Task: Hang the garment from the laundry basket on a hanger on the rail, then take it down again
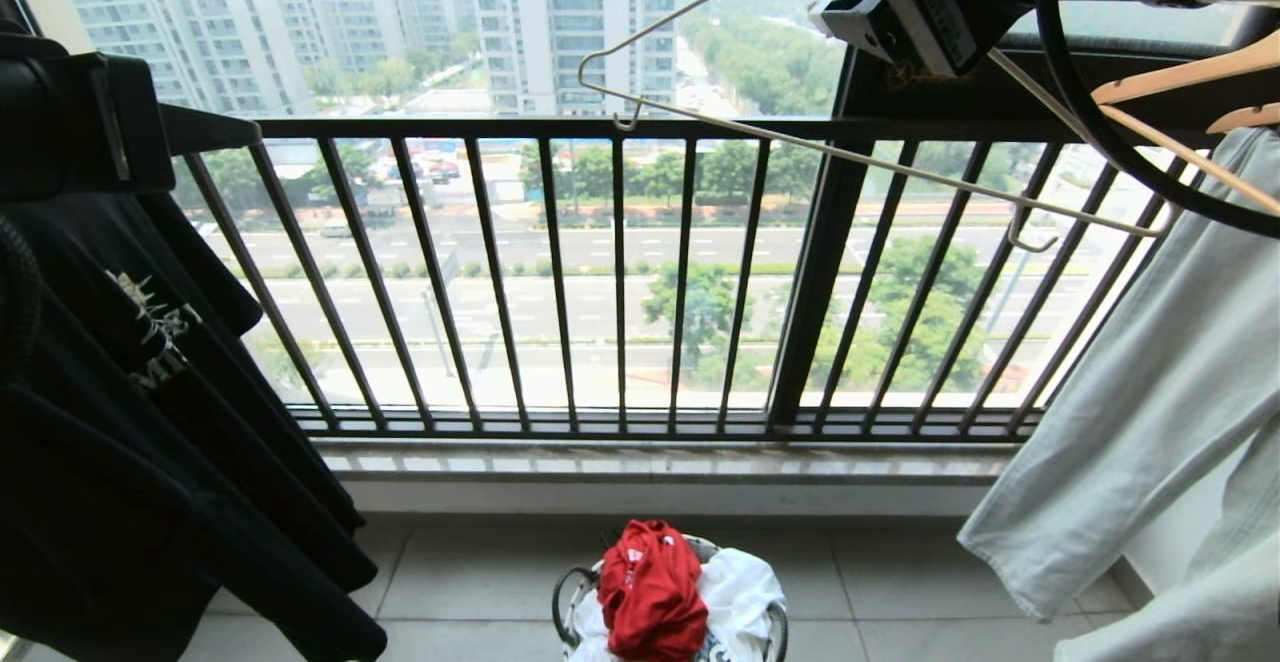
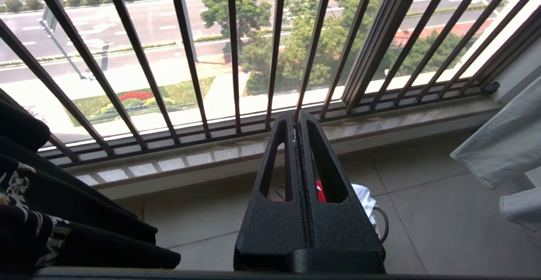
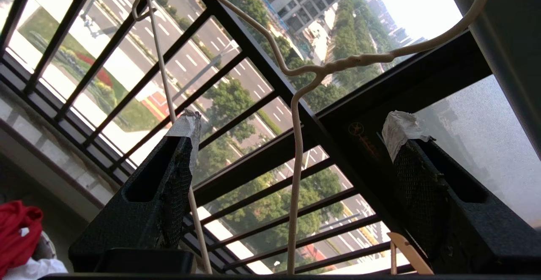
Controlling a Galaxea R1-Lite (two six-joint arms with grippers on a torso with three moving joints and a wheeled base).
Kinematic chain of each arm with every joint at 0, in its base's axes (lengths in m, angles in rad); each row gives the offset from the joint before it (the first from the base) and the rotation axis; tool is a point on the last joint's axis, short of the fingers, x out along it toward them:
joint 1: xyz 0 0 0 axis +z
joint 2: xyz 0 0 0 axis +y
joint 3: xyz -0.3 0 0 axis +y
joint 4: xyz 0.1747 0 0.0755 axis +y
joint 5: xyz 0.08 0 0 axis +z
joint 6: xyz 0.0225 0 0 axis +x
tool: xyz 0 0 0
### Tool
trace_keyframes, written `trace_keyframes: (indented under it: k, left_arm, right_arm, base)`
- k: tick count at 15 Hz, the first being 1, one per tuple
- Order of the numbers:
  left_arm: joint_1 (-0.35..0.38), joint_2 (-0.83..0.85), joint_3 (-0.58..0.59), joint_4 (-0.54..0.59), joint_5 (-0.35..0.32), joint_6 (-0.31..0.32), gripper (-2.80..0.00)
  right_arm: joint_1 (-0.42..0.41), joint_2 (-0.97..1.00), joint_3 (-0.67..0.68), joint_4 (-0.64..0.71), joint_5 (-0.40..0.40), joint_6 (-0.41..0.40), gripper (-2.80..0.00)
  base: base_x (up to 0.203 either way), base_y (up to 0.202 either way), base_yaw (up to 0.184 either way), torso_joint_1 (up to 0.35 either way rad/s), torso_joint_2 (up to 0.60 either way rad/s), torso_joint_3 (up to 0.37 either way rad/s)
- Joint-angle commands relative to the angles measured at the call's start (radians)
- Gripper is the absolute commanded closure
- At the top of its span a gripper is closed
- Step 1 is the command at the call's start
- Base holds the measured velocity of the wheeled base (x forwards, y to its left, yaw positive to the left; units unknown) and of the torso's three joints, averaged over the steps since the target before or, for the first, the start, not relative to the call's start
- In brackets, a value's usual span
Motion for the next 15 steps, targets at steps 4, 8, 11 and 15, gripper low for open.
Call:
trace_keyframes:
  k: [4,8,11,15]
  left_arm:
    - [-0.003,-0.002,0.011,0.000,-0.006,0.003,0.00]
    - [-0.004,-0.002,0.017,0.001,-0.007,0.006,0.00]
    - [-0.007,-0.032,0.038,0.002,-0.078,0.006,0.00]
    - [-0.028,-0.135,0.083,0.006,-0.144,0.005,0.00]
  right_arm:
    - [0.005,-0.199,0.176,0.001,-0.002,0.034,-2.80]
    - [0.037,-0.359,0.295,0.001,-0.005,0.037,-2.80]
    - [0.000,-0.442,0.366,0.000,-0.006,0.049,0.00]
    - [-0.065,-0.509,0.370,0.004,-0.005,0.064,0.00]
  base:
    - [0.000,0.000,0.000,0.000,0.00,0.000]
    - [0.000,0.000,0.000,0.000,0.00,0.000]
    - [0.000,0.000,0.000,0.000,0.00,0.000]
    - [0.000,0.000,0.000,0.000,0.00,0.000]
